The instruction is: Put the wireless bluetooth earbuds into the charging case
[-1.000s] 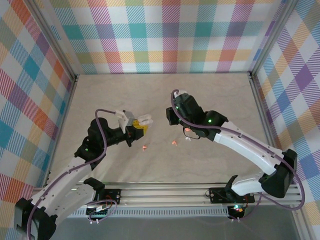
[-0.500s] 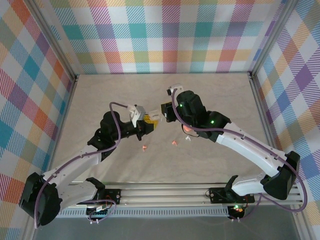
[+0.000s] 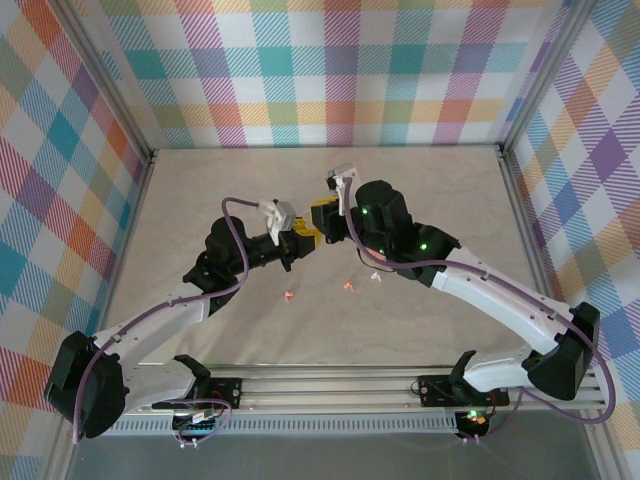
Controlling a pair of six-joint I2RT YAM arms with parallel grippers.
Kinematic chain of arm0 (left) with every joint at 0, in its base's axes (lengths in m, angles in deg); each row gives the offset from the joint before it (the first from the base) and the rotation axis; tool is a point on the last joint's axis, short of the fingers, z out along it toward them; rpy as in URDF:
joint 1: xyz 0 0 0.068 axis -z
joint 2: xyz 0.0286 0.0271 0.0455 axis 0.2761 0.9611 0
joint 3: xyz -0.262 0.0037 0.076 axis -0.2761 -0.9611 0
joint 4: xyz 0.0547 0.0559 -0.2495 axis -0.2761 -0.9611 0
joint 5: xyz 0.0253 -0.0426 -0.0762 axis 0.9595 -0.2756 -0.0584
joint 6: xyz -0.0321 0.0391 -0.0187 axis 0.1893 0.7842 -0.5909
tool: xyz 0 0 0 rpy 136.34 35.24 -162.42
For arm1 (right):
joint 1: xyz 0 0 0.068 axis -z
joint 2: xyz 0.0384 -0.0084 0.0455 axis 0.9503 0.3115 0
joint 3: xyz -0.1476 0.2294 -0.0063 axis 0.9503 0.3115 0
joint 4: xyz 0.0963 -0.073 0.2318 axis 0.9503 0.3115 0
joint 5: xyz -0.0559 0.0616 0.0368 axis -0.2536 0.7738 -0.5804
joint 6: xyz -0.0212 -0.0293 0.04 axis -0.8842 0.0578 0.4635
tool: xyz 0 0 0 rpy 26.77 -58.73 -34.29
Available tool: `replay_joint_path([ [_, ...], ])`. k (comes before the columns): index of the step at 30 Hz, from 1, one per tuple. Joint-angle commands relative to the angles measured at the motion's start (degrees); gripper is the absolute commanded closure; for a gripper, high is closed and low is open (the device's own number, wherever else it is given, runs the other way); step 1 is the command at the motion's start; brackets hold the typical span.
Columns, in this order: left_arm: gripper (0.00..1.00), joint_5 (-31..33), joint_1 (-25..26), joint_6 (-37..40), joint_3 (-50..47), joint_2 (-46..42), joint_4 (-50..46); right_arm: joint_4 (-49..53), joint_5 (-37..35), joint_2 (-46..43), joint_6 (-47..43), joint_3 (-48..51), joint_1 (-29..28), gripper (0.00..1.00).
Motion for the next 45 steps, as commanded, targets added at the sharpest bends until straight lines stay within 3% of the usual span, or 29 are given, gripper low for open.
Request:
replay_joint_path([
  [1, 1.0, 0.7, 0.6, -0.8, 2.3, 0.3, 3.3, -3.6, 1.2, -1.0, -1.4, 0.9, -0.2, 0.82],
  [31, 1.0, 2.4, 0.7, -3.6, 3.3, -0.5, 6.4, -13.6, 7.1, -3.8, -1.3, 10.4, -0.3, 0.8],
  [45, 1.0, 2.5, 0.7, -3.6, 3.3, -0.8, 5.9, -12.7, 8.2, -3.3, -0.8, 10.3, -0.3, 0.68],
])
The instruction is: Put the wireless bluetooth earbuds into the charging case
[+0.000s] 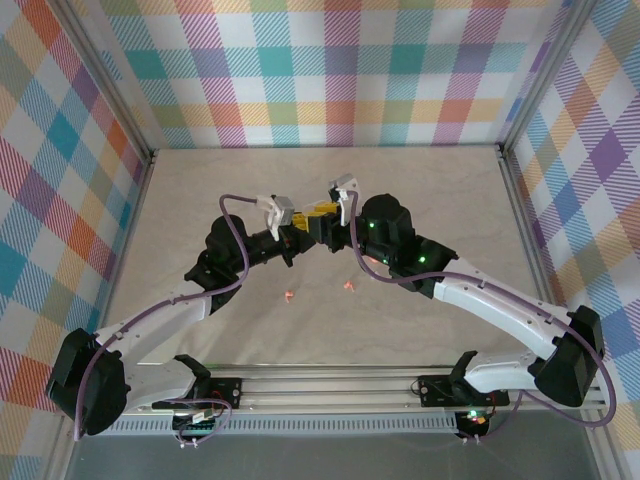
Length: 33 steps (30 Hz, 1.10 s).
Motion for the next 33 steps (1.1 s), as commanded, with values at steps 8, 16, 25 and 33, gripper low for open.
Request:
replay_joint_path([
  [8, 1.0, 0.0, 0.5, -0.6, 2.6, -1.7, 3.7, 2.2, 3.0, -0.4, 1.3, -1.5, -0.5, 0.6],
  [16, 1.0, -0.1, 0.5, -0.5, 2.2, -1.8, 2.9, 6.8, 0.9, 0.0, 4.3, -5.0, -0.4, 0.49],
  [25, 1.0, -0.9, 0.5, -0.7, 1.2, -1.9, 2.6, 17.9, 0.9, 3.8, 8.2, -13.9, -0.2, 0.42],
  [33, 1.0, -1.3, 0.5, 0.7, 0.3, -2.4, 1.5, 21.6, 4.5, 2.3, 10.9, -16.0, 1.7, 0.43],
])
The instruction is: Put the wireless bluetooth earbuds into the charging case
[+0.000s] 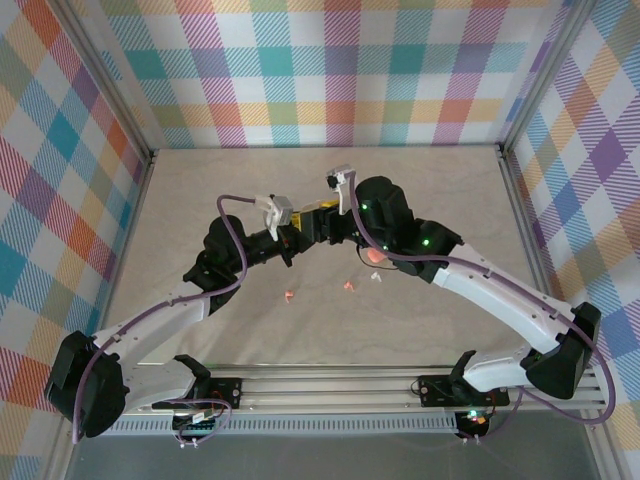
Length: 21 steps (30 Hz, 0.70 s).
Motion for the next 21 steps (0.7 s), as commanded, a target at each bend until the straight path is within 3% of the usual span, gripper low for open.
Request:
replay_joint_path([
  [1, 1.0, -1.3, 0.5, 1.2, 0.1, -1.6, 1.1, 3.0, 3.8, -1.5, 2.7, -2.9, 1.8, 0.44],
  [5, 1.0, -3.2, 0.5, 3.2, -0.1, -1.7, -2.0, 5.1, 10.0, -3.2, 5.3, -2.3, 5.8, 0.47],
  [11, 1.0, -3.1, 0.2, 5.2, -1.8, -4.4, -6.5, 7.5, 12.8, -5.7, 7.6, 1.1, 9.2, 0.49],
  [21, 1.0, -1.6, -0.5, 8.6, -6.2, -14.5, -20.2, 22.8, 8.5, -5.0, 8.3, 1.4, 13.7, 0.51],
])
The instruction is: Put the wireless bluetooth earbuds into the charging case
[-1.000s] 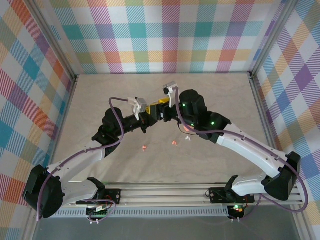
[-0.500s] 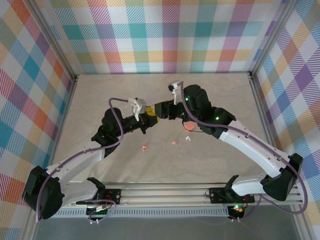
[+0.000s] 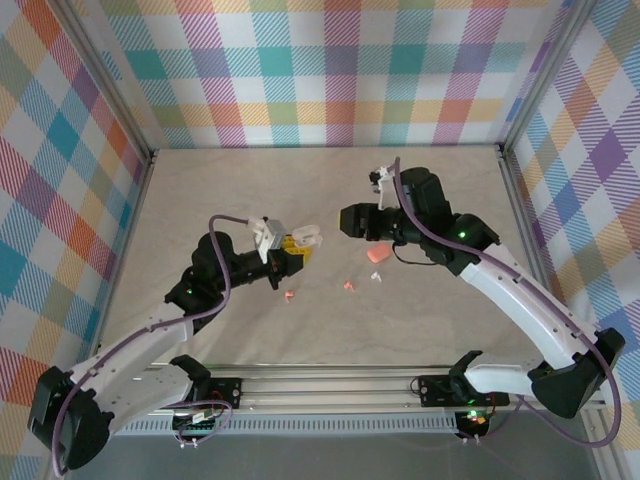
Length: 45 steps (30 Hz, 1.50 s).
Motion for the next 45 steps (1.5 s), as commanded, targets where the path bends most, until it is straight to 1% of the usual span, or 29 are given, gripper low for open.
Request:
replay_joint_path([
  [1, 1.0, 0.8, -0.4, 2.7, -0.7, -2.9, -7.0, 8.9, -2.0, 0.9, 0.2, 0.7, 1.7, 0.51],
  [5, 1.0, 0.0, -0.4, 1.6, -2.0, -5.3, -6.4, 12.6, -2.5, 2.5, -0.3, 3.1, 3.4, 0.52],
  [10, 1.0, -1.6, -0.3, -0.4, -2.8, -8.4, -6.0, 13.1, -2.4, 6.3, -1.9, 5.5, 3.6, 0.54],
  [14, 1.0, -3.1, -0.2, -2.3, -2.4, -9.2, -6.4, 12.1, -2.6, 9.8, -4.1, 5.8, 3.7, 0.55],
  [17, 1.0, -3.2, 0.4, -5.0, -2.6, -8.2, -4.1, 11.3, -1.9, 14.7, -6.9, 4.6, 4.6, 0.57],
  [20, 1.0, -3.1, 1.5, -7.6, -3.1, -5.3, -0.3, 10.0, -0.6, 20.9, -10.9, 2.0, 5.4, 0.59],
  [26, 1.0, 0.3, 4.8, -8.5, -4.3, -0.6, 5.9, 8.7, 0.0, 31.0, -17.1, -2.5, 7.8, 0.6],
  [28, 1.0, 1.6, 5.8, -8.4, -4.8, 0.0, 7.0, 8.9, 3.0, 33.4, -18.2, -3.9, 9.4, 0.58],
  [30, 1.0, 2.6, 6.4, -8.0, -5.0, 0.4, 7.2, 8.4, 7.8, 35.2, -19.1, -4.8, 11.6, 0.57],
  [33, 1.0, 3.5, 6.7, -7.6, -5.1, 0.7, 7.1, 8.4, 9.0, 37.5, -20.0, -5.9, 13.8, 0.57],
  [38, 1.0, 4.6, 6.9, -6.1, -5.4, 0.4, 5.5, 10.1, 7.2, 39.3, -20.9, -6.8, 14.9, 0.6],
  [45, 1.0, 5.8, 6.8, -4.4, -6.1, 0.4, 4.8, 5.0, 5.7, 33.6, -18.9, 3.0, 14.9, 0.61],
])
